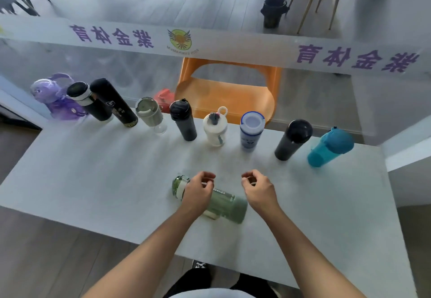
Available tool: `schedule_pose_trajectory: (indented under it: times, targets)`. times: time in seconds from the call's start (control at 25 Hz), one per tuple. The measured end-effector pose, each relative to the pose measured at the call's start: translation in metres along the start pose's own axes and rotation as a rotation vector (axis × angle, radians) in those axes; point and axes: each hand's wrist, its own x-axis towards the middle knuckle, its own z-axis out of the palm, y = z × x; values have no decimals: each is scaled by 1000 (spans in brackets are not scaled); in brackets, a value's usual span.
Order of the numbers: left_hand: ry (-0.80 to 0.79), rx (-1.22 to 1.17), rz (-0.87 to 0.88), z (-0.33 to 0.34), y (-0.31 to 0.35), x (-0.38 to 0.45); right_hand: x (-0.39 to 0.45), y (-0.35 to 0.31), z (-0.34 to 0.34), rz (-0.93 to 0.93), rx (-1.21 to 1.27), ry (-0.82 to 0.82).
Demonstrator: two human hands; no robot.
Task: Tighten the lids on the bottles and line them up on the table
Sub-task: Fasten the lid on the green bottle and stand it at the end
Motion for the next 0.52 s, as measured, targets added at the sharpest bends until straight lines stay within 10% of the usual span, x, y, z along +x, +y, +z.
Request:
schedule_pose_trajectory:
  times: [0.2,0.52]
  targets:
    - [159,49,-121,-57,-63,12,-18,-26,77,-56,-205,-111]
    - [-85,-408,-495,-65,-89,54,-22,-24,123,-69,-664,-92]
